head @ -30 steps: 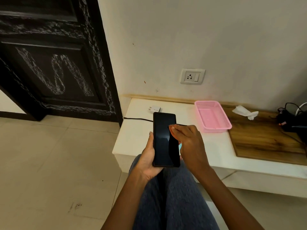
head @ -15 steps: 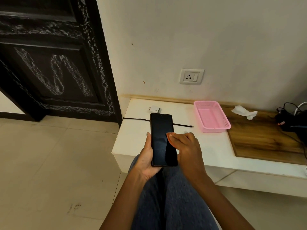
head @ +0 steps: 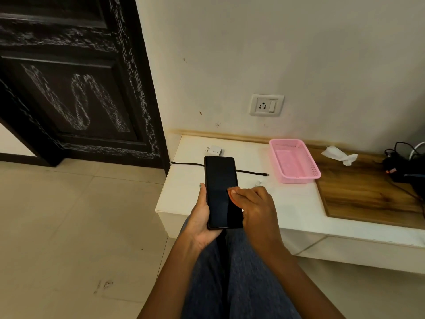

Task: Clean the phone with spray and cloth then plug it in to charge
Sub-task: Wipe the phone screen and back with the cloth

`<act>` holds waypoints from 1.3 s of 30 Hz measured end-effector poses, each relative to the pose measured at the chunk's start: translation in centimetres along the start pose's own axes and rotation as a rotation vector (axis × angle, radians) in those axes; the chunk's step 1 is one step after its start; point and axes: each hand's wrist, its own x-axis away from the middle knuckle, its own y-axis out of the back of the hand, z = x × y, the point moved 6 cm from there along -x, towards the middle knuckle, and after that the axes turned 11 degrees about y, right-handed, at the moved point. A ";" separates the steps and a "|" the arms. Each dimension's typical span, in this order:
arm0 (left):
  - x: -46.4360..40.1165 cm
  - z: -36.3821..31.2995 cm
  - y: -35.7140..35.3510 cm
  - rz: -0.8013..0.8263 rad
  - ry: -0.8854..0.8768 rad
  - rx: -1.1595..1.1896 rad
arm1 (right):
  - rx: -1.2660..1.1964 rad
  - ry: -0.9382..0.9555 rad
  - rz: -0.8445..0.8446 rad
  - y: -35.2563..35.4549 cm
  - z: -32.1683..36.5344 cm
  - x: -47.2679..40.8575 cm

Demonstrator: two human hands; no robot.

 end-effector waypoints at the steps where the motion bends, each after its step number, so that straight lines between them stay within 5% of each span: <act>1: 0.0 -0.1 0.2 0.006 0.001 0.013 | -0.010 -0.004 0.006 -0.1 0.3 0.6; 31: -0.6 0.4 0.2 -0.006 0.005 0.047 | -0.101 -0.062 0.085 -1.1 1.7 2.5; 39: -0.5 1.5 -0.9 -0.010 0.025 0.051 | -0.243 -0.253 0.120 -1.6 0.4 0.4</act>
